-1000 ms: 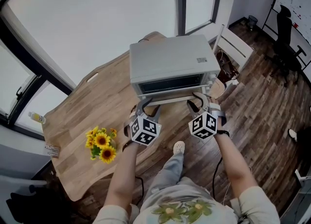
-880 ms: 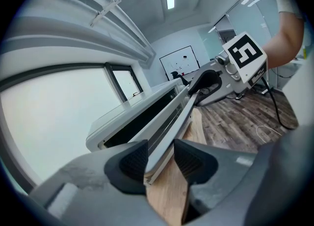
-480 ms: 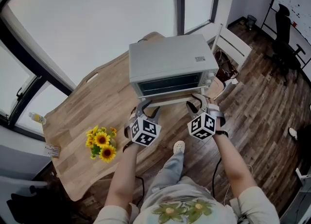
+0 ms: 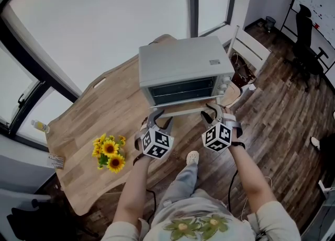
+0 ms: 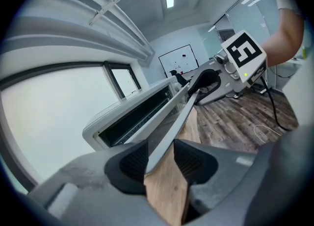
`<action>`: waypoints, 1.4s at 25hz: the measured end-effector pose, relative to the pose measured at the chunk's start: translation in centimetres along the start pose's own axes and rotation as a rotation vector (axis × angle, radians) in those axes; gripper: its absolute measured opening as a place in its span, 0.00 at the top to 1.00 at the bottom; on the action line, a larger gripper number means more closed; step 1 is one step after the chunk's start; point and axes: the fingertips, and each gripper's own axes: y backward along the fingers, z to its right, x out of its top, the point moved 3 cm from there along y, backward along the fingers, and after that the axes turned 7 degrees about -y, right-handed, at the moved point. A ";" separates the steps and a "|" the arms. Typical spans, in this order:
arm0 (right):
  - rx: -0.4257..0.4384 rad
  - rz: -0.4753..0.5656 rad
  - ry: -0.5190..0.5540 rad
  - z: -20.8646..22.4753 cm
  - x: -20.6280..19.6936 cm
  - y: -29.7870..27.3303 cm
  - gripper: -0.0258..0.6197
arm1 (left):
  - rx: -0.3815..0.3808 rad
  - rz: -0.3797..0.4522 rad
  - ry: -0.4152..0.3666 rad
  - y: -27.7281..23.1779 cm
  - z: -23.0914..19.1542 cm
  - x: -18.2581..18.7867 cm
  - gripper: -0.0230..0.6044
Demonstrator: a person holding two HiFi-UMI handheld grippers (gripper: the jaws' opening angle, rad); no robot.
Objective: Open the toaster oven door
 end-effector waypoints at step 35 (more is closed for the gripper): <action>0.010 0.083 0.018 -1.8 1.1 3.8 0.72 | -0.056 -0.056 -0.011 0.7 3.5 -2.1 0.70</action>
